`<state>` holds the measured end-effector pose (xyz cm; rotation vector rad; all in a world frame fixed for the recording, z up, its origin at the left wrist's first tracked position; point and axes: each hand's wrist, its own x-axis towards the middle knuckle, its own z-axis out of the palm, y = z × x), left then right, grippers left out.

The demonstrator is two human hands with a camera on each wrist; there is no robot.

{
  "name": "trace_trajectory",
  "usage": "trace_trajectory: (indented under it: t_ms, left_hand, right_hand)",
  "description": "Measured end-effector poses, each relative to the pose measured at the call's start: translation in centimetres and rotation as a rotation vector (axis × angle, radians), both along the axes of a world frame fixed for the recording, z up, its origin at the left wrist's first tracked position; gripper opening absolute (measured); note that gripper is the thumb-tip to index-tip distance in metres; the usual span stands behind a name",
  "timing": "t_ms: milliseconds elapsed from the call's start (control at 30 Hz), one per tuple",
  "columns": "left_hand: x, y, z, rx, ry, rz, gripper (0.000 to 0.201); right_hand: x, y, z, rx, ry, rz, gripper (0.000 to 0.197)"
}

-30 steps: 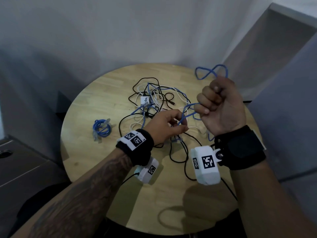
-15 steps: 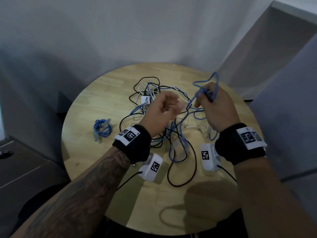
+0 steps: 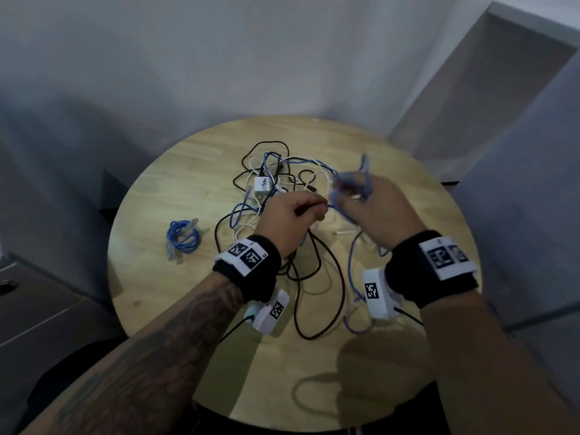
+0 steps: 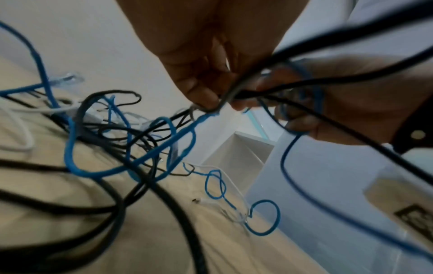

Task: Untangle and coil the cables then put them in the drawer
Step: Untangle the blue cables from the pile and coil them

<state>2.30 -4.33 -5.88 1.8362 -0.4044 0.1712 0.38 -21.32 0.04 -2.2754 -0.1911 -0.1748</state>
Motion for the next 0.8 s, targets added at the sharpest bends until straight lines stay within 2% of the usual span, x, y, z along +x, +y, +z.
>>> trace_trajectory:
  t_ms: [67,133,200,267,333,400,467,567,700,800]
  left_hand:
    - [-0.1,0.0,0.1,0.009,-0.052,0.001,0.007]
    - [0.0,-0.1,-0.2,-0.017,-0.031,-0.018,0.007]
    - [0.3,0.1,-0.8,-0.013,0.042,-0.040,0.016]
    - [0.7,0.6,-2.1,0.128,0.094,-0.068,0.015]
    - [0.9,0.9,-3.0,0.259,0.135,-0.101,0.009]
    - [0.8,0.9,-3.2,0.245,0.164,-0.090,0.011]
    - [0.9,0.7,-2.9,0.187,0.164,-0.054,0.018]
    - [0.7,0.4,-2.1,0.126,0.128,-0.027,0.019]
    - [0.3,-0.1,-1.2,0.131,0.050,-0.053,0.015]
    - [0.1,-0.3,-1.0,0.128,-0.012,-0.057,0.020]
  right_hand:
    - [-0.1,0.6,-0.9,-0.242,0.094,0.062,0.016]
    - [-0.1,1.1,-0.8,-0.286,0.107,0.035,0.013]
    - [-0.3,1.1,-0.1,-0.271,0.019,-0.026,0.020]
    - [-0.4,0.7,1.1,-0.137,-0.138,-0.103,0.026]
    - [-0.5,0.3,2.2,0.124,-0.249,-0.184,0.025]
    - [-0.5,0.1,2.8,0.317,-0.308,-0.252,0.026]
    - [-0.6,0.0,2.8,0.394,-0.346,-0.294,0.020]
    - [-0.4,0.3,1.9,0.421,-0.256,-0.217,0.014]
    - [-0.4,2.0,-0.6,0.134,0.048,-0.090,0.014]
    - [-0.5,2.7,-1.1,0.121,0.047,-0.113,0.006]
